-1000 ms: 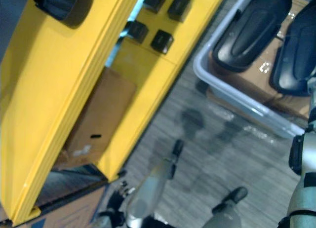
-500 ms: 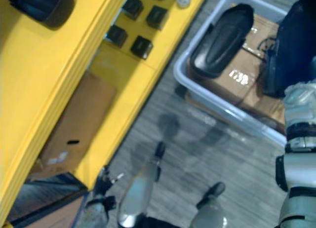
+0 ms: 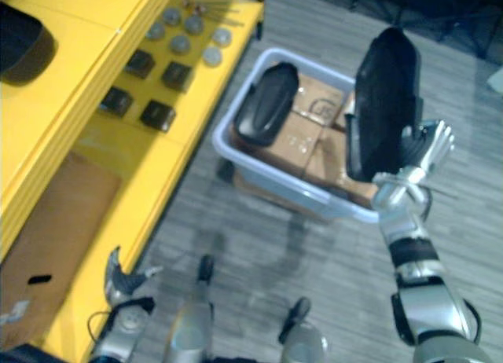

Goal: Walk over and take plastic housings, then place them on the shelf

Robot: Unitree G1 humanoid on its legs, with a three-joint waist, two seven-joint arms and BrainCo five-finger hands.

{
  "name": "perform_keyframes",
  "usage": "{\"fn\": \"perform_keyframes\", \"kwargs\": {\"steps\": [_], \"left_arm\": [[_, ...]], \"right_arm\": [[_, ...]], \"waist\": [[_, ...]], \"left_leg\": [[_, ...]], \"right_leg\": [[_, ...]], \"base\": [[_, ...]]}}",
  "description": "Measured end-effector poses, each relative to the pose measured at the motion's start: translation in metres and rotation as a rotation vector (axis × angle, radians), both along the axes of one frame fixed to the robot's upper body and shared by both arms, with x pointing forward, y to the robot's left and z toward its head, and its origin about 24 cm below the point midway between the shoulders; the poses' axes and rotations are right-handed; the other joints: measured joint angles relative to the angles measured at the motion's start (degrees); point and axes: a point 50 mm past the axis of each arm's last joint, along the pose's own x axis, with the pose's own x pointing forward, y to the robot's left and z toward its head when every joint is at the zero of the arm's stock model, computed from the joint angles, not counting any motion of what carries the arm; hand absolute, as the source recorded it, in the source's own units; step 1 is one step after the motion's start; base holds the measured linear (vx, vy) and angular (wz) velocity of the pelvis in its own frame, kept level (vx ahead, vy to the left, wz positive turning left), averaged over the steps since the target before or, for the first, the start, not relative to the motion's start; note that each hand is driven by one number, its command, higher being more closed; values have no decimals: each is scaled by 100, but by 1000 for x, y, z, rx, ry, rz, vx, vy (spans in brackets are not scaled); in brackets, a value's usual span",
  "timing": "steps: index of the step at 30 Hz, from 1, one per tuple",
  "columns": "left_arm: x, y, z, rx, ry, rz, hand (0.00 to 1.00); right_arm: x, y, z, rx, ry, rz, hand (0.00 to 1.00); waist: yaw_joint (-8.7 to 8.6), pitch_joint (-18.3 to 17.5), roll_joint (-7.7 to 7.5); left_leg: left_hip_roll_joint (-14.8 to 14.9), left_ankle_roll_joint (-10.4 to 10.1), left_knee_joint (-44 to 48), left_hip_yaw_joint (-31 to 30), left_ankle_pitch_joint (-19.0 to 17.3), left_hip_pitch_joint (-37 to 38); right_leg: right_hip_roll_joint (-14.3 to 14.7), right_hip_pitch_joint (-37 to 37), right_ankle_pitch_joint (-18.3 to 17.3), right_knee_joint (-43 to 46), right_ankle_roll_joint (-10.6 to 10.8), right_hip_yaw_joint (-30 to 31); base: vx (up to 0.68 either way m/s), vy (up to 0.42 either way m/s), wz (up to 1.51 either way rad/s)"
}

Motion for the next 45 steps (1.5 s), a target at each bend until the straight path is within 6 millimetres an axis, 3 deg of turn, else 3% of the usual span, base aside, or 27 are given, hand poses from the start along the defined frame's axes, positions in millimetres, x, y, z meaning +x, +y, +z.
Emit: {"fn": "perform_keyframes", "kwargs": {"steps": [3, 5, 9, 11, 13, 16, 22, 26, 32, 45], "left_arm": [[8, -3, 5, 31, -22, -45, 0], [19, -8, 12, 42, -62, -93, 0], [44, -40, 29, -49, -153, -296, 0], [52, -66, 41, -146, -189, -439, 0], [55, -101, 54, -350, -219, -618, 0], [52, -128, 62, -651, -220, -713, 0], [48, -153, 56, -960, -88, -775, 0], [43, -166, 53, -1074, -11, -805, 0], [39, -174, 50, -1088, 44, -822, 0], [49, -180, 56, -1150, 7, -745, 0]], "right_arm": [[-8, 17, -5, -6, -36, 73, 100], [-15, 27, -10, -6, -50, 104, 100], [-25, 45, -20, 0, -61, 160, 100], [-28, 52, -15, -4, -87, 197, 100], [-31, 61, -6, -37, -120, 253, 100], [-35, 78, -3, -83, -128, 351, 100], [-46, 100, -21, -123, -73, 488, 100], [-53, 112, -37, -114, -9, 538, 100], [-66, 135, -63, -86, 80, 648, 100], [-82, 168, -90, -71, 162, 789, 100]], "waist": [[-235, -261, -49], [-267, -390, -37], [-411, -671, -8], [-419, -759, 16], [-476, -873, 57], [-511, -1148, 132], [-541, -1407, 337], [-559, -1476, 337], [-569, -1607, 234], [-565, -1692, 104]], "left_leg": [[41, -6, -24, 115, 2, 50], [80, -13, -28, 249, -4, 105], [125, -15, -29, 330, -4, 101], [121, -15, -30, 372, -5, 93], [100, -14, -29, 359, -5, 102], [83, -12, -28, 361, -6, 132], [76, -17, -30, 348, -32, 344], [78, 19, -31, 356, -57, 405], [73, 19, -31, 362, -56, 414], [61, 1, -30, 358, -45, 396]], "right_leg": [[52, 13, 110, -140, -10, 117], [91, 13, 183, -229, -12, 207], [166, 22, 332, -429, -27, 297], [171, 31, 401, -549, -26, 308], [179, 133, 498, -707, -9, 296], [180, 202, 544, -792, 3, 286], [185, 454, 543, -853, 6, 248], [190, 522, 540, -890, 14, 252], [185, 523, 542, -895, 19, 271], [177, 520, 545, -896, 18, 269]], "base": [[-48, -31, -26], [-53, -16, -28], [-47, -15, -13], [-45, -10, -11], [-25, -7, 3], [0, -2, 1], [-2, -3, 1], [-47, -7, -2], [-13, -1, -1], [0, 0, 0]]}}
